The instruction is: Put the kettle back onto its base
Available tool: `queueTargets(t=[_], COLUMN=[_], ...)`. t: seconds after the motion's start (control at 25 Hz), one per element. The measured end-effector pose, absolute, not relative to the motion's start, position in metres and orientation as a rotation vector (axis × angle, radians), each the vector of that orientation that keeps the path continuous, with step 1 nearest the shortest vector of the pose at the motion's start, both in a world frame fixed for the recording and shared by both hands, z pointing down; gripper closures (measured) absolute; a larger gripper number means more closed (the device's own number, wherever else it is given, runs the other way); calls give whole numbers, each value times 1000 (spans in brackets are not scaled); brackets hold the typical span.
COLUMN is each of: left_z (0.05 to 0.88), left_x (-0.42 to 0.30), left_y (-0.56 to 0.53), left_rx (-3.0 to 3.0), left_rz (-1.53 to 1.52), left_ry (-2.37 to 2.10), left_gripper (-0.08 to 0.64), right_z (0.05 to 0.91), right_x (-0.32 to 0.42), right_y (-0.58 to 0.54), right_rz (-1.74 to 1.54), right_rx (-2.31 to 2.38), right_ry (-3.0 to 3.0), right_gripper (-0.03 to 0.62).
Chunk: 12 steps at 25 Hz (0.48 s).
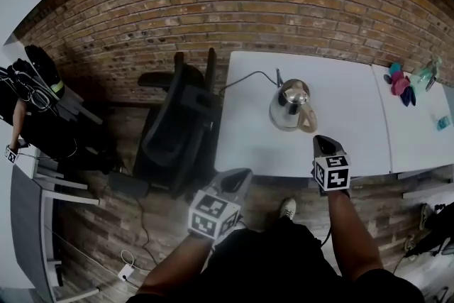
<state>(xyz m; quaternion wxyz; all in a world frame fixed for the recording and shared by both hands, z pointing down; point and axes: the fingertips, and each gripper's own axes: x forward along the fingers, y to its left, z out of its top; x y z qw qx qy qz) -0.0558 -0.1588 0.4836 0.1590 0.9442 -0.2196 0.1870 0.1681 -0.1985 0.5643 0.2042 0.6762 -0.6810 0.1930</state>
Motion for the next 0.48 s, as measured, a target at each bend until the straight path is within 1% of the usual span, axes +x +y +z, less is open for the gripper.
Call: queueTargets(t=[0.28,0.48], left_z=[472,466], left_x=[-68,-77], left_y=[-137,-127], left_rx=[2733,2759], left_rz=[484,437], left_ry=[-543,-500], left_gripper=[560,560], right_z=[511,490], right_x=[99,57], right_y=[-145,-104], right_rz=[619,602], right_rx=[1913,1940], right_ry=[-2130,-2176], right_gripper=[566,568])
